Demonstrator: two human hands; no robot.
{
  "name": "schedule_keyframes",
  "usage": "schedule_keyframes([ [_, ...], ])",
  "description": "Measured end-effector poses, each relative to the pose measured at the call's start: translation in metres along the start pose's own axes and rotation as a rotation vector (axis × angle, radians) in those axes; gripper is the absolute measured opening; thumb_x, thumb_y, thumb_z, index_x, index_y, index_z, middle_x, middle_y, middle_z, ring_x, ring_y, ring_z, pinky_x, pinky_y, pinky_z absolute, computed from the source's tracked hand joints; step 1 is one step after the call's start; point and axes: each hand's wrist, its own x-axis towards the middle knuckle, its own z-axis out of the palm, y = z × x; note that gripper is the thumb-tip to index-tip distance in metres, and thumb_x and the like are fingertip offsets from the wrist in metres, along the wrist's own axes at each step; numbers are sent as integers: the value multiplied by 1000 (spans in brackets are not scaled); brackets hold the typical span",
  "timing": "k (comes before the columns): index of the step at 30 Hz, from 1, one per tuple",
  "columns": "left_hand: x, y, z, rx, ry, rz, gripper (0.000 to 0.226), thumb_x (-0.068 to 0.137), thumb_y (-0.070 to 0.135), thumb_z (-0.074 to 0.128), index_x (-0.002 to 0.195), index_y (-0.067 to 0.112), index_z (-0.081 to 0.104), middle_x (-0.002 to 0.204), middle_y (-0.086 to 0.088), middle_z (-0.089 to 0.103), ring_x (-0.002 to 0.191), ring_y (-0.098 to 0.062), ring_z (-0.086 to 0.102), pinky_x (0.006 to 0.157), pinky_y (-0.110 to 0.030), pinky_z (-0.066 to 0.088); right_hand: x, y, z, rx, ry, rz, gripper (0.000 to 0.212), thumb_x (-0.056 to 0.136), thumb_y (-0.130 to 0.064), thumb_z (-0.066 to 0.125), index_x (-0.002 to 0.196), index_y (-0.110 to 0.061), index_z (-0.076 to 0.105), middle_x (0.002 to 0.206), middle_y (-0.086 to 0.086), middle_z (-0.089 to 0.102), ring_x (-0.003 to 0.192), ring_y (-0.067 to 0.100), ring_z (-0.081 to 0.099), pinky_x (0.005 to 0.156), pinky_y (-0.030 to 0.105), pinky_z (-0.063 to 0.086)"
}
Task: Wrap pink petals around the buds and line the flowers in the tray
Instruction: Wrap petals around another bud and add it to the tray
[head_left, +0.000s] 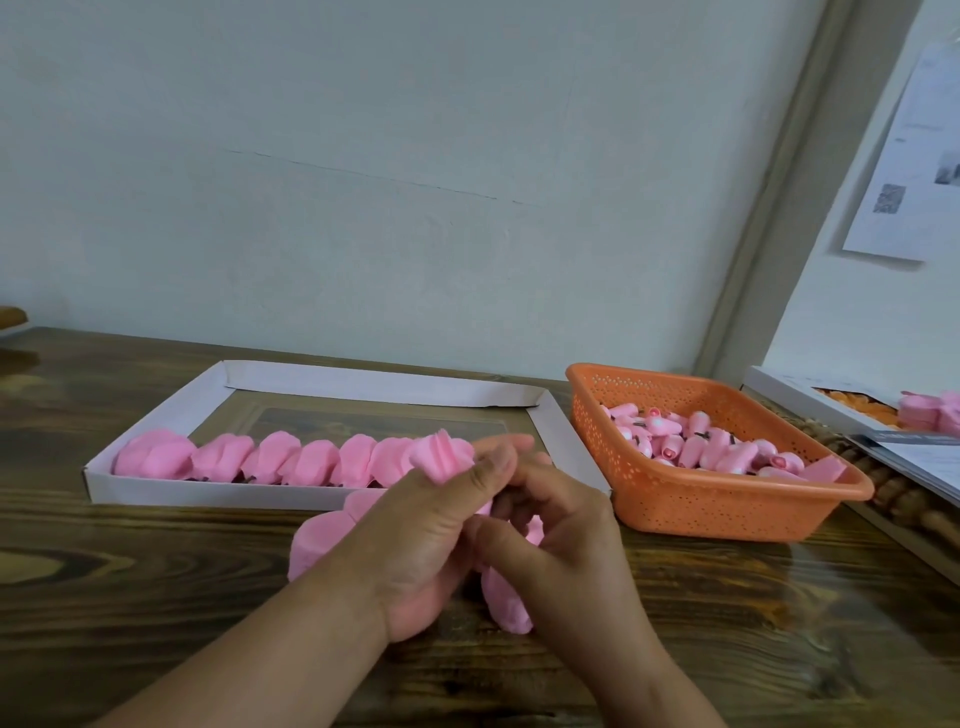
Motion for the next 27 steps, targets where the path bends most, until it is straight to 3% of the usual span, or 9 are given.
schedule_keyframes([
  [3,0,-1,2,6,21,19,33,59,30,75,89,16,76,110,-13,71,92,-22,71,83,-35,56,0,3,1,41,0,47,31,76,12,63,94,-12,70,76,20,60,63,29,54,61,40,50],
  [6,0,0,4,68,42,40,23,60,28,83,82,21,77,92,-11,71,84,-20,69,82,-36,52,-1,8,3,165,10,114,34,77,9,64,104,-11,66,88,27,64,80,43,59,72,56,51],
  [10,1,2,4,67,58,39,20,62,29,82,77,18,76,96,-11,71,89,-25,66,92,-46,37,-2,12,5,344,25,215,27,69,-5,65,97,-6,63,86,30,63,75,34,60,69,44,52],
  [12,0,4,6,48,55,50,21,67,30,75,82,15,77,91,-11,71,84,-24,67,88,-42,40,-3,12,5,331,-1,188,27,71,-6,64,97,-10,67,84,29,63,74,29,58,63,39,49],
  [15,-1,6,10,82,46,109,12,66,32,68,67,22,75,92,-5,73,81,-18,70,80,-36,43,-2,11,3,340,-45,157,34,73,-5,61,103,-19,71,80,26,63,69,25,56,59,35,47],
  [19,1,12,7,172,37,151,15,70,27,66,82,22,74,101,-5,73,86,-16,70,74,-33,51,2,5,-1,441,-101,151,33,76,2,59,107,-6,68,85,6,73,72,9,65,66,20,51],
  [22,4,14,9,238,105,179,19,81,23,60,95,17,72,100,-6,74,81,-17,70,68,-32,55,4,5,2,214,-24,163,23,80,4,65,95,-13,68,80,10,70,73,18,66,64,24,53],
  [24,5,15,11,273,176,219,20,92,16,55,91,21,75,97,-4,74,77,-16,70,63,-30,56,6,5,6,-9,32,125,19,78,2,67,87,-14,66,76,11,65,72,24,61,64,32,52],
  [27,7,15,12,358,251,268,27,96,14,52,88,24,76,94,0,75,81,-14,72,65,-29,56,11,3,7,-96,37,100,17,73,0,72,84,-12,67,79,7,61,65,22,53,61,29,48],
])
